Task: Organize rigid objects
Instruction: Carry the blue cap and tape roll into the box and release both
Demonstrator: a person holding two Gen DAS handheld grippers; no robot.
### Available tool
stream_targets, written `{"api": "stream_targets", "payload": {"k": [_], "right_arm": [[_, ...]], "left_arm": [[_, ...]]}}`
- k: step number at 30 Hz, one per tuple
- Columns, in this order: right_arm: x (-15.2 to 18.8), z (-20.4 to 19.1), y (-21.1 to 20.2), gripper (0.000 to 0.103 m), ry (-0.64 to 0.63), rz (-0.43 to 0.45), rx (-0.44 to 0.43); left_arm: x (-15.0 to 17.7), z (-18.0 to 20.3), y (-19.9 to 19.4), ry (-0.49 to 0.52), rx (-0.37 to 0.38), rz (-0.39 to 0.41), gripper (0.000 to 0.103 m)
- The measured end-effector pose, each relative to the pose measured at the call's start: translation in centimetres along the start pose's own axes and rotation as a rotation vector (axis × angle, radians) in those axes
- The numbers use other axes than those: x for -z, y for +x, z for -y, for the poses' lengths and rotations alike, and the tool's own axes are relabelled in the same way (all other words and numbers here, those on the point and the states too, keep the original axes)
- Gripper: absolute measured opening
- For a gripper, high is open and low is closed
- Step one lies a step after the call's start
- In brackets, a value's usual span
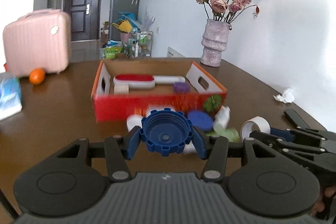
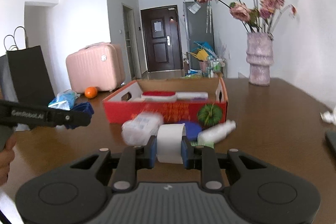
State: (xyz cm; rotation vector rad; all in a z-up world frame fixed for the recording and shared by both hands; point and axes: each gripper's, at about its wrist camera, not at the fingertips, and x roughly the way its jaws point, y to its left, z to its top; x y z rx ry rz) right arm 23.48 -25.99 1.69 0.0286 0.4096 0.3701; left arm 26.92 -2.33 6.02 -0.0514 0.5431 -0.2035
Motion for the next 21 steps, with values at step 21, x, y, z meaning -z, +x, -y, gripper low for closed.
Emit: {"api": "stream_targets", "payload": {"k": [21], "right_arm": [[-11.0, -0.7, 35.3, 0.033, -0.529, -0.474, -0.038]], "left_arm": [[-12.7, -9.4, 29.4, -0.053, 0.001, -0.352, 0.073]]}}
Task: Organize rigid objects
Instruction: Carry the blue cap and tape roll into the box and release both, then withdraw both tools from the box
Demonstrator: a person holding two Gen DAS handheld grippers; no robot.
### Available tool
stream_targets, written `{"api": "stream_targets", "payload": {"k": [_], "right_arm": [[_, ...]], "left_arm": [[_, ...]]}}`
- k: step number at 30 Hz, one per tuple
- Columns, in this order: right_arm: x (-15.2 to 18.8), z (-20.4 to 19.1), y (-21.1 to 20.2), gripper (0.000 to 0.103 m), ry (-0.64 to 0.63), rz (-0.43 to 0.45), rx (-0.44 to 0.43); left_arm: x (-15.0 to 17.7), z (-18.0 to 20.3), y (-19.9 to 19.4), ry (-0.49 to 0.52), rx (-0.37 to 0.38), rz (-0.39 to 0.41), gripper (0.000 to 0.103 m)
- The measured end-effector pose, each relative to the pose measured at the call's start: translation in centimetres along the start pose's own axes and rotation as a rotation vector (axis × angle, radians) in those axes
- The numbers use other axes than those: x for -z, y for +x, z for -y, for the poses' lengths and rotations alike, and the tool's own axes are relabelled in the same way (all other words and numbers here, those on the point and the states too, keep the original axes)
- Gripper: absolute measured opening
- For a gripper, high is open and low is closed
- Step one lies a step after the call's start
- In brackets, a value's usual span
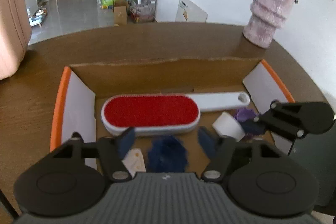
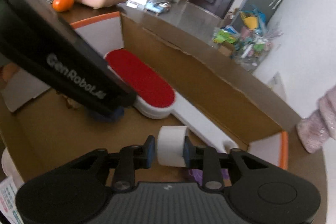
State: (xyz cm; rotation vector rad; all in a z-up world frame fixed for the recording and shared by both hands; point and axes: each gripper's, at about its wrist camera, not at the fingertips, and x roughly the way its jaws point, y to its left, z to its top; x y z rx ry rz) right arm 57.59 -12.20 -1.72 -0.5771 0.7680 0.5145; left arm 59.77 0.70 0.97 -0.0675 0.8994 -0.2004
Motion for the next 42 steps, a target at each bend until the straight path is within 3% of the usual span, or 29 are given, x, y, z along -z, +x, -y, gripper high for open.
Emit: {"api": "stream_targets", "payload": {"k": [3, 6, 10, 14, 16, 18, 25, 27, 29, 32, 35, 42], "right_arm": [[-0.3, 0.8, -0.8, 0.045, 0.038, 0.026, -0.045], [-0.1, 2.2, -2.3, 0.048, 0.075, 0.041, -0.033], [0.9, 3.8, -6.0, 0.050, 0.107, 0.065, 0.017], [2.5, 4.3, -10.6, 0.057, 0.124, 0.101, 0.066], [3.7, 4.4, -13.0, 0.059, 0.142, 0.134, 0.083], [5.4, 3.8, -15.6, 0.069, 0.183, 0.183, 0.081], [12.2, -0.3, -22.2, 0.072, 0.273, 0.319, 0.020], [13.9, -1.4, -23.4, 0.078, 0.301, 0.362, 0.000], [15.7, -2.8, -24.0, 0.078, 0.331, 0.393, -0.006], [18.6, -4.9, -24.5, 0.078, 0.386, 0.408, -0.002], [21.7, -6.7, -25.4, 0.080, 0.472, 0.433, 0.000], [28.9, -10.8, -27.4, 0.085, 0.598, 0.486, -0.006]], "left_arm": [[-0.1, -0.1, -0.9, 0.002, 0.004, 0.019, 0.073], [-0.1, -0.3, -2.5, -0.002, -0.013, 0.041, 0.076], [0.5, -0.8, -5.6, -0.005, -0.036, 0.066, 0.080], [3.0, -0.6, -10.0, 0.031, -0.080, 0.105, 0.082], [5.2, -0.6, -12.6, 0.034, -0.095, 0.149, 0.085], [8.0, -0.6, -15.3, 0.038, -0.095, 0.186, 0.088], [18.4, 2.1, -22.7, 0.092, -0.151, 0.304, 0.091], [20.9, 2.9, -24.4, 0.097, -0.146, 0.349, 0.092], [23.2, 3.3, -25.8, 0.094, -0.171, 0.398, 0.095], [26.5, 4.2, -27.2, 0.054, -0.228, 0.440, 0.095], [29.5, 4.9, -28.5, 0.027, -0.227, 0.475, 0.098], [35.0, 7.1, -29.0, -0.006, -0.236, 0.461, 0.098]]}}
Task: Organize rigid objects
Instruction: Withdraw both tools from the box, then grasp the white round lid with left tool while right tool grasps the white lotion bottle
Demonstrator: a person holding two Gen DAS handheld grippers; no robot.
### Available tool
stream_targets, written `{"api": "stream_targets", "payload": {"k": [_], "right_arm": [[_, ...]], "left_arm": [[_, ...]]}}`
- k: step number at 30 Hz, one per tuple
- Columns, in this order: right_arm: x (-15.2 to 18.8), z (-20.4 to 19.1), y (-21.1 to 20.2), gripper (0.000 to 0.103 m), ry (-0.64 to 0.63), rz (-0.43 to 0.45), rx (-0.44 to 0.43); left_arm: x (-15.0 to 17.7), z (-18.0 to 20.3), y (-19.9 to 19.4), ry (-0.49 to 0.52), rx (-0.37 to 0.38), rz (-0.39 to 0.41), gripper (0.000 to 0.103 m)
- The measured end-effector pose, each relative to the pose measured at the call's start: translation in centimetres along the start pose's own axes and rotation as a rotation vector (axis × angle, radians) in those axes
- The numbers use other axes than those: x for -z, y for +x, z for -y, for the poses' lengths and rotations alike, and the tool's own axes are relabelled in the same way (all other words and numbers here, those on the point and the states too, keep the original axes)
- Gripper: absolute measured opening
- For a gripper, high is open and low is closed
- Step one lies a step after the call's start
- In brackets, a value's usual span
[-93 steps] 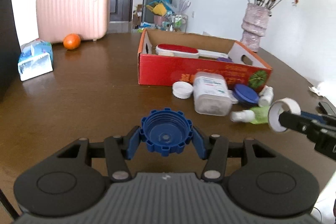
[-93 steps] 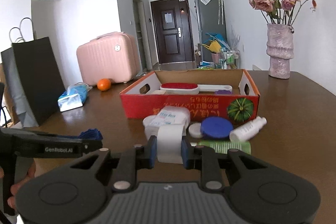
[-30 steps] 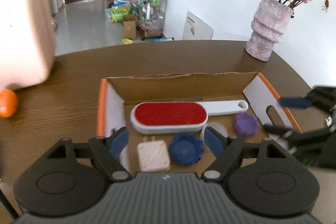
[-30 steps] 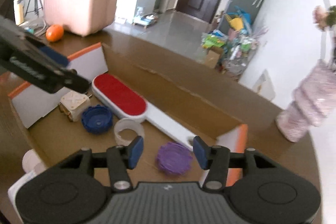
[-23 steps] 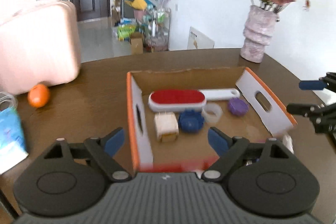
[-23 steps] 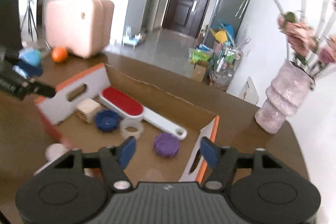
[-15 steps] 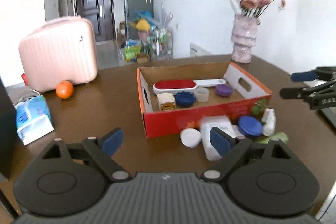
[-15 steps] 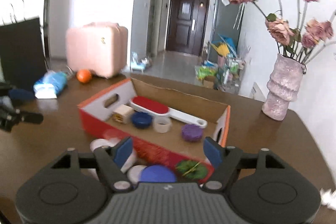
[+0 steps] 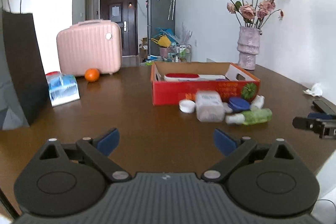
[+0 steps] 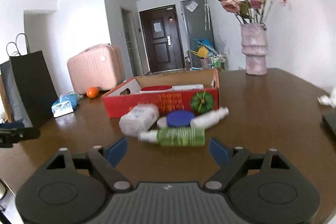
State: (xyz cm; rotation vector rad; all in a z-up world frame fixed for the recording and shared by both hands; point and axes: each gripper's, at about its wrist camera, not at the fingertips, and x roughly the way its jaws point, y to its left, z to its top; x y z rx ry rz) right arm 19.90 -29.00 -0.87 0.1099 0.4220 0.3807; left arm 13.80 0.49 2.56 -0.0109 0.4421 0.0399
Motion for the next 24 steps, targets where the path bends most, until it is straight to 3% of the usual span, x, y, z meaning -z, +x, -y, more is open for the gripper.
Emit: {"api": "stream_targets", "payload": {"k": [3, 6, 14, 20, 24], "right_arm": [[1.8, -0.6, -2.3, 0.086, 0.003, 0.001, -0.001], [2.8, -1.1, -3.8, 0.086, -0.032, -0.011, 0.016], [2.8, 0.4, -4.5, 0.086, 0.020, -0.001, 0.074], [2.6, 1.8, -2.3, 0.084, 0.046, -0.030, 0.087], [1.4, 2.6, 0.1, 0.071, 0.050, -0.060, 0.087]], "left_arm": [[1.5, 0.9, -1.2, -0.021, 0.046, -0.031, 0.098], [1.6, 2.2, -1.9, 0.027, 0.065, -0.020, 0.098], [1.2, 3.7, -1.9, 0.038, 0.093, -0.011, 0.098], [0.6, 3.6, 2.5, 0.018, 0.065, -0.067, 0.093], [-0.9, 2.5, 6.8, 0.011, 0.014, -0.087, 0.084]]}}
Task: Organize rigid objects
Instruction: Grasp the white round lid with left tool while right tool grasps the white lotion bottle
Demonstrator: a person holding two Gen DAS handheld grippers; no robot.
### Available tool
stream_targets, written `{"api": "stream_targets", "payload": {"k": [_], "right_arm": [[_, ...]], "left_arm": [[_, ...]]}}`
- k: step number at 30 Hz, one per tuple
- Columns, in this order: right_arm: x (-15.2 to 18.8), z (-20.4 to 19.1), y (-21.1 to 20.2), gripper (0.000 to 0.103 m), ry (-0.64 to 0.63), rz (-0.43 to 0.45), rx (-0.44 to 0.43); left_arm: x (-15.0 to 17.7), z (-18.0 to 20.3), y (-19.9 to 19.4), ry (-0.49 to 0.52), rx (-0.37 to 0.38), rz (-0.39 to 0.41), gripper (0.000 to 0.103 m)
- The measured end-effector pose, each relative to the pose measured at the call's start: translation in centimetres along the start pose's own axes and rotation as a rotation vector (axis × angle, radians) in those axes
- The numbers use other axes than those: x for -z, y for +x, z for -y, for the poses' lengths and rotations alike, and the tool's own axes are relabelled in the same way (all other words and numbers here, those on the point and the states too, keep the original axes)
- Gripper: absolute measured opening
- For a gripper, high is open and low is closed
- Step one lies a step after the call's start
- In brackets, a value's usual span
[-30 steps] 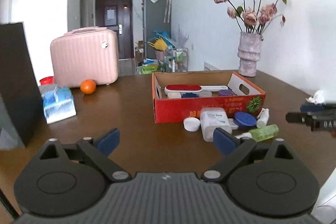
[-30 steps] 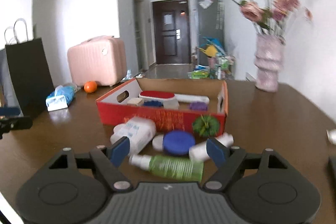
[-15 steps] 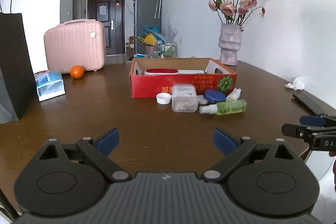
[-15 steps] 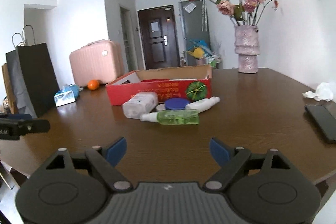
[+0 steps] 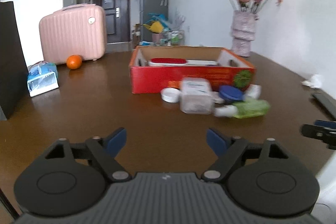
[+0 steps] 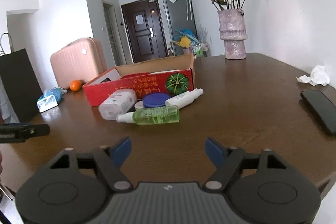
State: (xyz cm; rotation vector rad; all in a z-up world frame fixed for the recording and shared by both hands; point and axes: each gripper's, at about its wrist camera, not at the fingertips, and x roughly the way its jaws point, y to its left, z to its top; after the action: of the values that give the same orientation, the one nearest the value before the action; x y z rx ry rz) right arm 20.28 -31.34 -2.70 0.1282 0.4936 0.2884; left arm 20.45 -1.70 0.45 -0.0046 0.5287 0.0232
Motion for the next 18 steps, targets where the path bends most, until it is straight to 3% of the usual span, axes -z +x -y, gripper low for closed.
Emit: {"api": "stream_targets", "payload": {"k": [3, 6, 9, 13, 18], "right_arm": [[-1.5, -0.3, 2.3, 0.059, -0.021, -0.024, -0.021], [-3.4, -1.4, 5.3, 0.053, -0.075, -0.041, -0.052], [-5.6, -1.7, 8.8, 0.053, -0.102, -0.055, -0.011], [-8.1, 0.4, 14.1, 0.049, -0.004, -0.097, 0.058], [-8.5, 2.6, 18.8, 0.049, 0.097, -0.175, 0.068]], "left_arm": [[-1.8, -1.1, 3.8, 0.013, -0.008, -0.025, 0.083], [-3.7, -1.7, 8.0, 0.045, 0.018, -0.054, 0.082], [-5.0, -1.9, 12.0, 0.062, 0.043, -0.095, 0.077], [-6.0, -2.2, 16.4, 0.077, 0.136, -0.131, 0.076], [-6.3, -1.5, 19.4, 0.115, 0.189, -0.146, 0.071]]}}
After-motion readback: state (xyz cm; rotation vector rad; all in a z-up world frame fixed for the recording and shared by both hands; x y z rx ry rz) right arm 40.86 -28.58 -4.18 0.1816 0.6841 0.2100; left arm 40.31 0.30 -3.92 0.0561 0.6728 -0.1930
